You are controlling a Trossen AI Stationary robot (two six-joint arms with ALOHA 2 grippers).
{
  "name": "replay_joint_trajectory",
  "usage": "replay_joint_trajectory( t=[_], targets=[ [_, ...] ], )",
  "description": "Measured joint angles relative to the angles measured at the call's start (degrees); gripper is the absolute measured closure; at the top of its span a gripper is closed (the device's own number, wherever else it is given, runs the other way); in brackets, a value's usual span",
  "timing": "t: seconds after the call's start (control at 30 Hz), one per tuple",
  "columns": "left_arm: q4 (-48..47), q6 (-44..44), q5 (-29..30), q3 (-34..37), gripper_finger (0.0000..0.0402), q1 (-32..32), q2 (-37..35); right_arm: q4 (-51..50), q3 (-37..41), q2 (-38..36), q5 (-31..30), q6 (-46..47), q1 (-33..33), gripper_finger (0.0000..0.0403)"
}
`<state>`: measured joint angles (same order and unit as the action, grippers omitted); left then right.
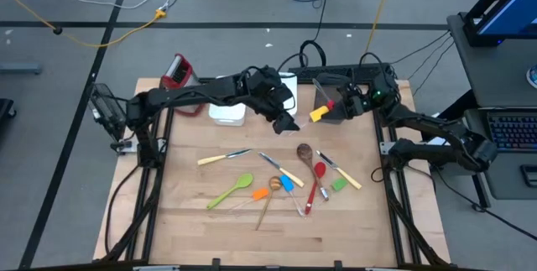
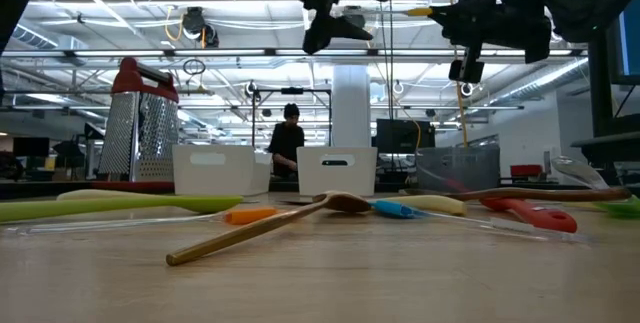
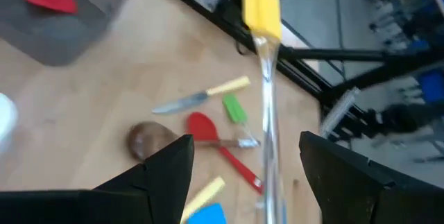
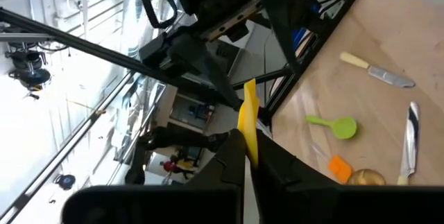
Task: Pick & Place Kitchen Items
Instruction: Put the yellow spatula into the black bin
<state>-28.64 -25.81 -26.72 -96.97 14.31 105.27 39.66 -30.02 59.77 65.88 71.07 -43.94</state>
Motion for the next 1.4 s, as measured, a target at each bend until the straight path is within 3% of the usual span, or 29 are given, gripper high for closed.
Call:
replay_joint_trajectory(
  t=[0.2, 0.3, 0.8, 1.0, 1.4],
  targets=[
    [0.4, -0.5, -1.7, 0.0, 0.0138, -0.3, 0.8, 0.0, 0.0, 0.0, -1.2, 0.2, 1.1, 0.0401],
    [0.7, -0.4, -1.8, 0.0, 0.0159, -0.6, 0.6, 0.0, 0.0, 0.0, -1.4, 0.2, 1.5, 0.0401],
    [1.1, 0.2, -5.2, 0.0, 0.0385, -1.4, 0.6, 1.5, 0.0, 0.0, -4.2, 0.2, 4.3, 0.0401],
    [1.3, -0.4, -5.2, 0.0, 0.0395, -1.6, 0.6, 2.6, 0.0, 0.0, -6.2, 0.6, 4.7, 0.0387],
    [-1.0, -1.8, -3.4, 0.0, 0.0399, 1.0, 0.6, 2.3, 0.0, 0.1, -8.2, 0.4, 4.6, 0.0298]
  ],
)
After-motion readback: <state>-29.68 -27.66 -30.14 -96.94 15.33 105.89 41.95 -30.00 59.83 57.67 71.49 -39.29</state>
